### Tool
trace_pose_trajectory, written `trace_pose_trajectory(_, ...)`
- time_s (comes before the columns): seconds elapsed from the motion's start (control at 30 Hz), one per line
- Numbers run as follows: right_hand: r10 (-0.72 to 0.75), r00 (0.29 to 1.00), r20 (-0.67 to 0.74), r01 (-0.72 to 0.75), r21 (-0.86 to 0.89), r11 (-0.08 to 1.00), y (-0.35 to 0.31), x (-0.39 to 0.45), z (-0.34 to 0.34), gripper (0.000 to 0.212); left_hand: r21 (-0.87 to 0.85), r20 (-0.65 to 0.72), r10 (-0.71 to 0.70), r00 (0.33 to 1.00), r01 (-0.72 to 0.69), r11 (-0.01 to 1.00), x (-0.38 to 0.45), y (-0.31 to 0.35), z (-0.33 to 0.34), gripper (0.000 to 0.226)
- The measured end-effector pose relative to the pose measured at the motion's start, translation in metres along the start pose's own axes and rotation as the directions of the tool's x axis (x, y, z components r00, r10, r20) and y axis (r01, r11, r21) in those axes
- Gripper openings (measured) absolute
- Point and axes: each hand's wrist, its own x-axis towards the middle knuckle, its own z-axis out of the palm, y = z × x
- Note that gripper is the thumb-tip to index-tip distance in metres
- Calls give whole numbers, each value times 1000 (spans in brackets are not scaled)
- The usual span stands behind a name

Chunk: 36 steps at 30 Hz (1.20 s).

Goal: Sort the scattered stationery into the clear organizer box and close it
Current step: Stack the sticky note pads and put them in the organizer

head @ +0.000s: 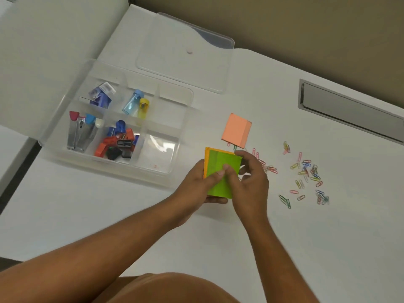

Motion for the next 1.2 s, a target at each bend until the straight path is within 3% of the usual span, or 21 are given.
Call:
trace_pose_trajectory(0.1, -79, 994, -81, 79, 1, 997, -7, 21, 13, 14, 47, -17, 30, 999, -29, 998, 9, 12, -15, 22)
trace_pose_trajectory(0.17, -143, 984, -108, 135, -80, 988, -3, 51, 12, 13, 31, -16, 33, 999, -32, 999, 14, 19, -22, 17)
trace_pose_trajectory(0.23, -151, 988, -25, 137, -292, 947, 10, 93, 7, 25, -14, -16, 29, 999, -29, 999, 15, 24, -25, 15)
trace_pose_trajectory(0.3, -6, 992, 127, 69, -502, 862, 18, 132, 4, 56, -69, -12, 17, 1000, -18, 997, 13, 28, -25, 15)
trace_pose_trajectory(0.37, 155, 959, 238, 31, -630, 776, 20, 160, 5, 87, -107, -1, 1, 1000, -1, 994, 9, 31, -25, 16)
trace_pose_trajectory(0.43, 214, 932, 292, 46, -682, 730, 18, 175, 11, 102, -128, 12, -9, 1000, 10, 992, 6, 31, -27, 16)
trace_pose_trajectory(0.73, 260, 923, 285, 25, -717, 696, 13, 204, 19, 95, -162, 9, -67, 998, 68, 984, 5, 41, -45, 19)
trace_pose_trajectory(0.83, 237, 932, 273, -1, -654, 757, 11, 207, 14, 80, -166, 13, -76, 997, 77, 983, 5, 45, -46, 16)
trace_pose_trajectory(0.93, 185, 952, 243, -77, -396, 915, 14, 202, 4, 46, -164, 16, -74, 997, 75, 984, 7, 46, -47, 16)
trace_pose_trajectory(1.0, 173, 961, 217, -123, -228, 966, 8, 191, -7, 33, -171, 10, -74, 997, 74, 982, 7, 47, -48, 17)
trace_pose_trajectory(1.2, 85, 996, -7, -85, 8, 996, -17, 110, -40, 22, -162, 26, -88, 996, 91, 983, 7, 49, -46, 21)
